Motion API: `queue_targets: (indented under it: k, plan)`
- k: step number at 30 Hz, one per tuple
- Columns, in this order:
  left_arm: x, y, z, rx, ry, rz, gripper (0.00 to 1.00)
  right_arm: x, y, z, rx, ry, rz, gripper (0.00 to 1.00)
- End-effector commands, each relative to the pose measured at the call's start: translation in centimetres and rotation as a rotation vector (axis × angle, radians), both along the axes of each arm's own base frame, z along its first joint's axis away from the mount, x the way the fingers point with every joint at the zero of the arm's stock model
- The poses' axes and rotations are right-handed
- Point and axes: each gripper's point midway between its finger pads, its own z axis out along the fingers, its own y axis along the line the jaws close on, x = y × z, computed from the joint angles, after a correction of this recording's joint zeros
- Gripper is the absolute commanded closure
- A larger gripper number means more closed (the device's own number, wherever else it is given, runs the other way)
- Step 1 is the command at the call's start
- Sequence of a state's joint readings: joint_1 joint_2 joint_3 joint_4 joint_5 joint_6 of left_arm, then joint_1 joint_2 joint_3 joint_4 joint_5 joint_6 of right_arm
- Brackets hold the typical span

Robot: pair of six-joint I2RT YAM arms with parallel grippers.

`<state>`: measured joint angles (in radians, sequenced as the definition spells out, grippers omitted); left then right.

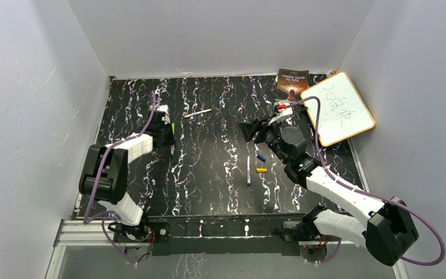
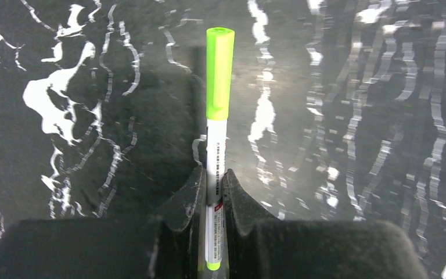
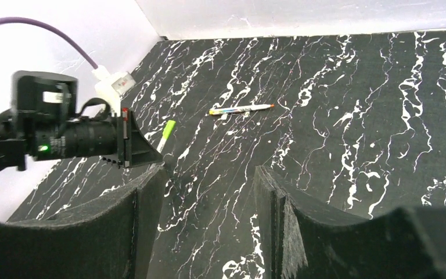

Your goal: Insert the pens into the pen caps

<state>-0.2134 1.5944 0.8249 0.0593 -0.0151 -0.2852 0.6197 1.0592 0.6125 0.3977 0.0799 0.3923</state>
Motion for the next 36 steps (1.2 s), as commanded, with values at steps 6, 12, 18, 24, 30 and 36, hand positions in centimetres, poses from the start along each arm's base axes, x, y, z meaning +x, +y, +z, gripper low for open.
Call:
queue_targets:
  k: [6,12,18,24,30,36]
  plan:
    - [0.6,1.3,-2.8,0.026,0.086,-0.037,1.00,-0.2,-0.4,2.2,-0.037,-0.072,0.006,0.45]
    - [1.0,1.1,-1.5,0.017,0.064,-0.039,0.53,-0.2,-0.3,1.8,-0.047,-0.069,0.012,0.45]
    - [1.8,0.8,1.0,0.002,0.011,-0.052,0.41,0.1,-0.5,1.4,-0.058,-0.054,-0.005,0.45]
    - [2.8,0.0,6.7,-0.037,-0.115,-0.070,0.41,2.1,-3.9,-1.1,-0.122,0.113,-0.221,0.50]
    - [1.8,-3.5,13.9,-0.113,-0.269,-0.158,0.48,1.5,-6.6,-9.6,-0.416,0.415,-0.265,0.65]
    - [-1.7,-11.2,16.9,-0.196,-0.327,-0.315,0.81,-0.9,-5.3,-13.4,-0.393,0.520,-0.155,1.00]
